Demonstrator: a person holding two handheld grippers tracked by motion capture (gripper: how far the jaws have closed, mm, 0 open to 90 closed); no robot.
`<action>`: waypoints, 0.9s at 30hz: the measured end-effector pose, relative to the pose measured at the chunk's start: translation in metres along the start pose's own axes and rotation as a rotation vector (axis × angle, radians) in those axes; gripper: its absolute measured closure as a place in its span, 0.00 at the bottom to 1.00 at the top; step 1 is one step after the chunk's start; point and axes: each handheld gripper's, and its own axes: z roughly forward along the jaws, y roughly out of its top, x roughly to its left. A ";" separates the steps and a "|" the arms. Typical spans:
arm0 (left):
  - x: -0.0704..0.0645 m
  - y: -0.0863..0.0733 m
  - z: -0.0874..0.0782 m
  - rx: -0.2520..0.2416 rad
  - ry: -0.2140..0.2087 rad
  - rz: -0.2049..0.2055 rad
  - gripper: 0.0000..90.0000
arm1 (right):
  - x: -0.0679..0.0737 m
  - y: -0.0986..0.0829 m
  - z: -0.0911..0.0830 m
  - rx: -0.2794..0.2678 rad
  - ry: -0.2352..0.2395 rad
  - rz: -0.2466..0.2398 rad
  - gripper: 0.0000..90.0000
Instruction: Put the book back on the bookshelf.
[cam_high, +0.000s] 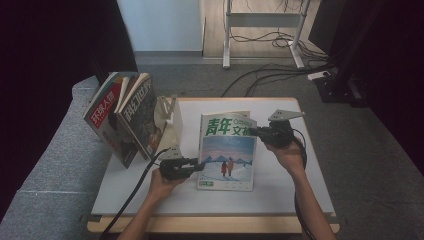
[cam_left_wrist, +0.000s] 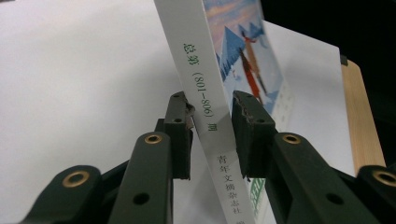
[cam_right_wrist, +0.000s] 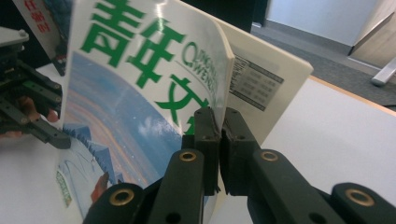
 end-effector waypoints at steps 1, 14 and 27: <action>-0.001 0.000 -0.001 0.004 0.001 0.006 0.78 | 0.000 0.000 0.000 -0.001 0.001 0.000 0.94; -0.009 -0.004 -0.010 -0.004 -0.021 0.043 0.81 | 0.005 0.006 -0.008 -0.023 0.005 -0.013 0.80; -0.013 -0.007 -0.017 -0.010 -0.039 0.057 0.82 | 0.008 -0.010 -0.002 0.016 0.097 0.002 0.57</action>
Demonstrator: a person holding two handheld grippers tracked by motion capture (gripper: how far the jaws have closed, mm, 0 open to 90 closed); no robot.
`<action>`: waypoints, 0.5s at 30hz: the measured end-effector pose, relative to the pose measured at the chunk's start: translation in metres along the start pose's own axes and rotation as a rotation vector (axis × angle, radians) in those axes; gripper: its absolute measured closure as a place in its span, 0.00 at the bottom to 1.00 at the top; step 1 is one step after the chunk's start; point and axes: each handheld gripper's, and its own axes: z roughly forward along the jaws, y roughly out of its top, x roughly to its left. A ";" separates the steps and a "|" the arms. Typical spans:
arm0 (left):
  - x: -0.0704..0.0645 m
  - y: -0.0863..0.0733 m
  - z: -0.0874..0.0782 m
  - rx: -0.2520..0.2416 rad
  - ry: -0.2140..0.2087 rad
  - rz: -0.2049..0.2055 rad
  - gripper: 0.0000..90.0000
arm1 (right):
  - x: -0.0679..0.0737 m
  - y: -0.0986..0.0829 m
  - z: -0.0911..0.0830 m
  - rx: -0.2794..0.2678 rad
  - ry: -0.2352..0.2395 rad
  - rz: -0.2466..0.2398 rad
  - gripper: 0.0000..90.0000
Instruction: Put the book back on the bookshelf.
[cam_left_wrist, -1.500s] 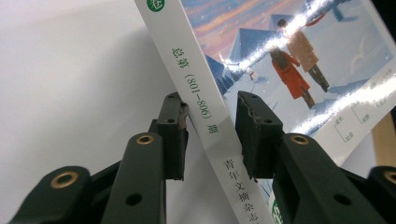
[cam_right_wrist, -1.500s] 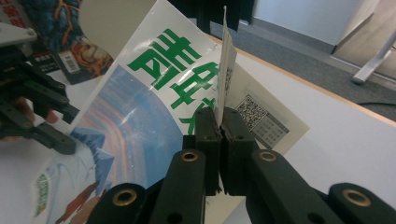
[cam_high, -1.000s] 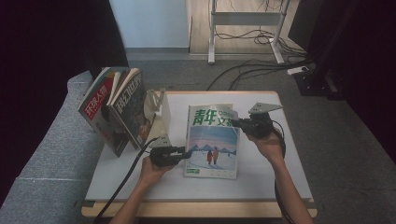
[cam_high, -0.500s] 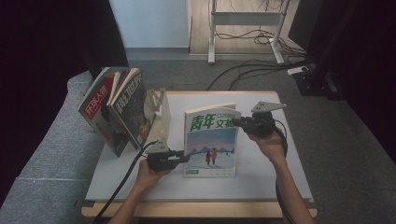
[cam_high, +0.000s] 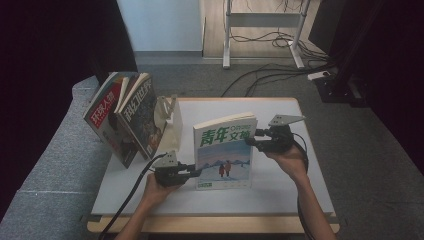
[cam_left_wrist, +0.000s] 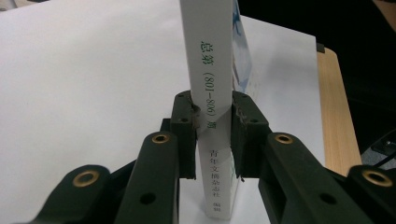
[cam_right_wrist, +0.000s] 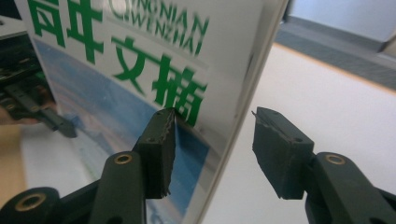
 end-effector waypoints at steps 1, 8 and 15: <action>-0.001 0.000 0.000 -0.002 0.002 0.003 0.82 | 0.000 -0.001 0.001 0.002 0.006 -0.001 0.59; -0.004 -0.003 -0.003 -0.015 0.011 0.041 0.82 | 0.003 0.002 0.000 -0.005 0.008 -0.021 0.68; -0.003 -0.005 -0.005 -0.053 0.085 0.095 0.83 | 0.007 0.011 0.002 -0.019 -0.018 -0.054 0.69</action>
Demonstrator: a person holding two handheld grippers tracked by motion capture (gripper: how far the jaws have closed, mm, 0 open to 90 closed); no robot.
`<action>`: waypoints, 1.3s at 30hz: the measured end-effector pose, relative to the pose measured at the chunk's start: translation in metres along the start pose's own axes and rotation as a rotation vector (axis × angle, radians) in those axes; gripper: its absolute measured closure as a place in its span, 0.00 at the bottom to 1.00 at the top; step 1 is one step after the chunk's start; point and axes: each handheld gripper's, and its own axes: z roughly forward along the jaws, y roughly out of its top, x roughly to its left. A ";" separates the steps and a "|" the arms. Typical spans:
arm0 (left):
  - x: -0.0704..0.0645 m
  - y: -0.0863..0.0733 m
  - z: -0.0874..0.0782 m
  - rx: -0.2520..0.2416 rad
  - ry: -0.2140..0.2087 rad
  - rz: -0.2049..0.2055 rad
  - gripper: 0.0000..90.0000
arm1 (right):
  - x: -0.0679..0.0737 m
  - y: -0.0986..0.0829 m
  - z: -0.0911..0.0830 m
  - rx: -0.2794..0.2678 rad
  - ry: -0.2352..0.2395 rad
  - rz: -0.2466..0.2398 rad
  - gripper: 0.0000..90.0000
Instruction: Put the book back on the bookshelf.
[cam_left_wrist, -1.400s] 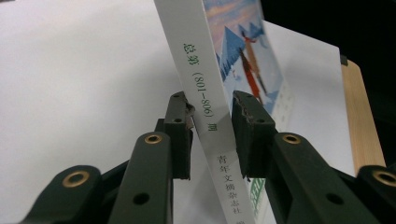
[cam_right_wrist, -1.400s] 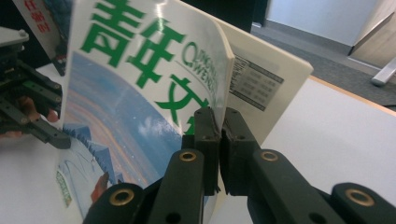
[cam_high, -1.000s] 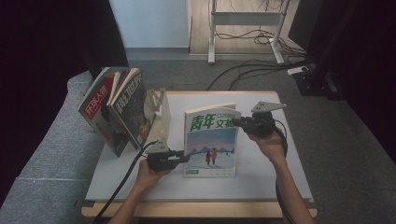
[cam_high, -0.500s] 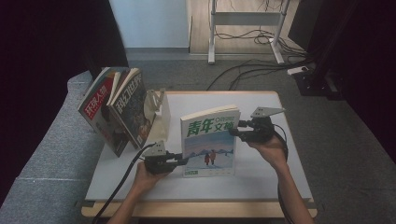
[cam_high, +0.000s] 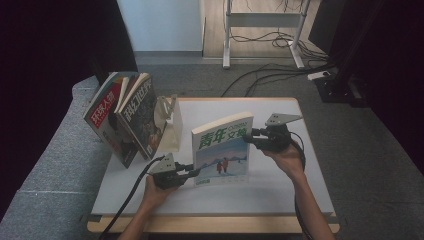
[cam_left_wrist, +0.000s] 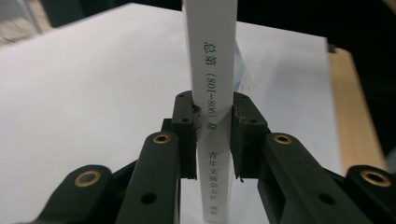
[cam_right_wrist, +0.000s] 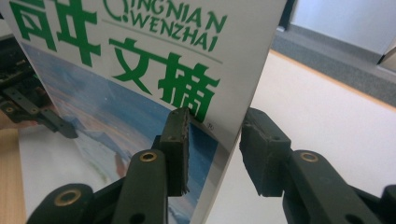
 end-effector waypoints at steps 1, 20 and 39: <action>0.001 0.000 0.000 0.003 -0.004 0.006 0.83 | 0.001 0.001 0.000 -0.004 -0.002 -0.004 0.69; -0.006 0.024 -0.001 -0.022 0.002 0.041 0.74 | 0.010 0.000 -0.006 -0.055 0.034 -0.031 0.72; 0.001 0.070 -0.004 -0.017 -0.004 -0.023 0.60 | 0.009 -0.001 -0.005 -0.059 0.031 -0.023 0.72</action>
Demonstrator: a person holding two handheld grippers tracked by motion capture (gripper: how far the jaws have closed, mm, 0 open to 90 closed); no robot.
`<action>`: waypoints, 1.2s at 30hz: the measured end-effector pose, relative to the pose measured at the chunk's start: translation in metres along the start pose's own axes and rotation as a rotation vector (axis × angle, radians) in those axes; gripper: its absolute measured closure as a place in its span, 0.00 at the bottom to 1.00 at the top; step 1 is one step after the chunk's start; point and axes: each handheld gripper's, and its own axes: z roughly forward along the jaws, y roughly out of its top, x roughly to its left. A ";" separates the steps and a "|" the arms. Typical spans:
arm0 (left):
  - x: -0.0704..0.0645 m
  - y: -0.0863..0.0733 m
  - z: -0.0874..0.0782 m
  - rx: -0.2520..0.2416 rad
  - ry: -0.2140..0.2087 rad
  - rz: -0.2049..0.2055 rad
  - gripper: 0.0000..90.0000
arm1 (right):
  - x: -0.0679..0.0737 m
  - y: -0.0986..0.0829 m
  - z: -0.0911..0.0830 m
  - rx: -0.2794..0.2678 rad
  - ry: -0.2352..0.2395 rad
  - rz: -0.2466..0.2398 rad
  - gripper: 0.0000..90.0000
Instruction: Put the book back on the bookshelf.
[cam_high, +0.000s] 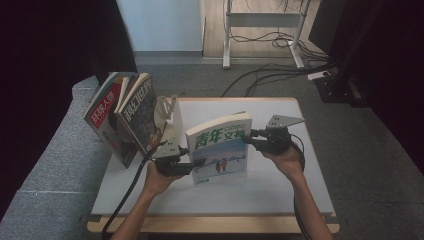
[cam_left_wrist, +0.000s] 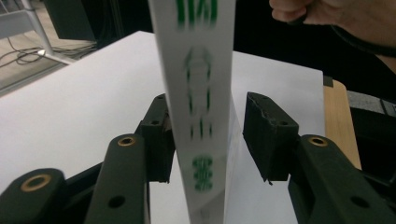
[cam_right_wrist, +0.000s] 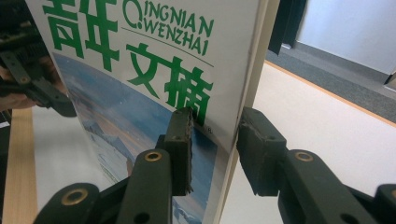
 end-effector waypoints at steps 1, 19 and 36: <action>0.001 0.003 -0.001 -0.005 -0.005 -0.003 0.60 | 0.000 0.000 0.000 0.001 0.000 -0.001 0.72; 0.006 0.058 -0.005 -0.011 0.028 0.007 0.65 | 0.000 0.001 0.002 0.005 -0.007 -0.003 0.71; 0.006 0.063 -0.006 0.014 0.019 0.007 0.81 | -0.007 -0.013 -0.014 0.049 -0.104 0.000 0.59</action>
